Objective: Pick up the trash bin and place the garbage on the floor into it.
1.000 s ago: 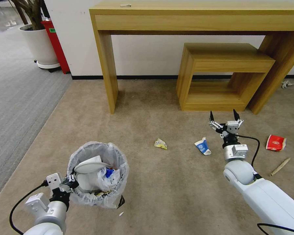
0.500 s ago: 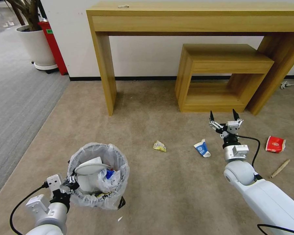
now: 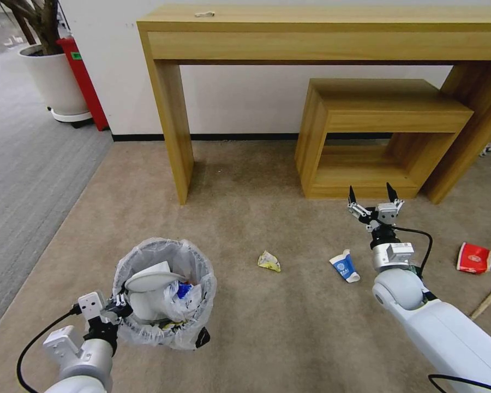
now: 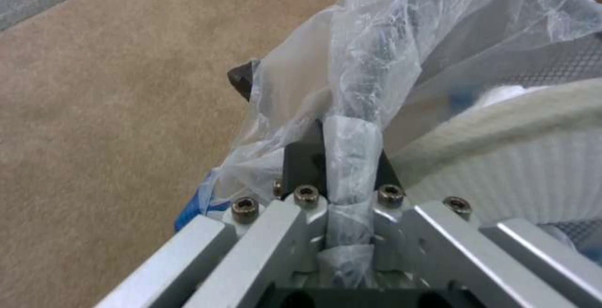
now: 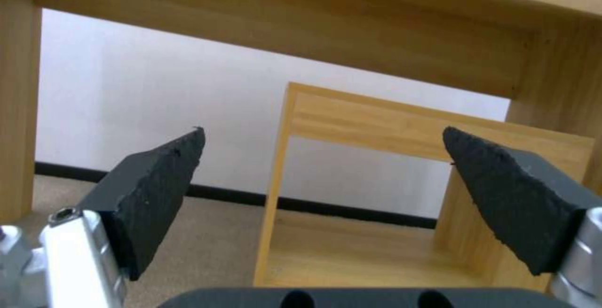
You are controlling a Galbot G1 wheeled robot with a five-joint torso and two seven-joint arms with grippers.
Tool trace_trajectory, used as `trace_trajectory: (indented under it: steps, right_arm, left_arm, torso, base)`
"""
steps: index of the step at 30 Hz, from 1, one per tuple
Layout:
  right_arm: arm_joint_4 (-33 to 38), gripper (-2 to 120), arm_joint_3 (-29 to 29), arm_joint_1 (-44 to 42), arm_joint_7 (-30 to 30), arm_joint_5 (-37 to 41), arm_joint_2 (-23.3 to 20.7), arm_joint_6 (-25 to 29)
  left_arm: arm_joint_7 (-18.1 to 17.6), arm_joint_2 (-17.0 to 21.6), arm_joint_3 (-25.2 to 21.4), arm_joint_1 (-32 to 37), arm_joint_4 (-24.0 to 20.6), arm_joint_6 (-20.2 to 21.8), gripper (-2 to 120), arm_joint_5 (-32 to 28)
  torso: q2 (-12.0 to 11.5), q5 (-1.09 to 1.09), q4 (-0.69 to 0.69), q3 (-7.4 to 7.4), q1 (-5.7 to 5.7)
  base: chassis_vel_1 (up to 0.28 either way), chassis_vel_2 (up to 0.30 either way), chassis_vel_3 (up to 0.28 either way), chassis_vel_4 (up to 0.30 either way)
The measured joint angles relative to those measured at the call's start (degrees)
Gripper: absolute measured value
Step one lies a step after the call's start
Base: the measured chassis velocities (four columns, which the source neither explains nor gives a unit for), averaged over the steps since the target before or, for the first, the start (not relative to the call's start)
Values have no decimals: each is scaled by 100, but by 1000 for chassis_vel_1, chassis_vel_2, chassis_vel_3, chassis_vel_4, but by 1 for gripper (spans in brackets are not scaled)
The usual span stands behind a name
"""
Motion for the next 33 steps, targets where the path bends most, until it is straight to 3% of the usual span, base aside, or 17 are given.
trace_trajectory:
  steps: [33]
  right_arm:
    - [-97,97,-300,59,-230,295,-47,227]
  left_arm:
    - [17,-122,23,-15,86,-34,1,118]
  torso:
    - [0,0,1,0,0]
  base:
    - [-64,67,66,-62]
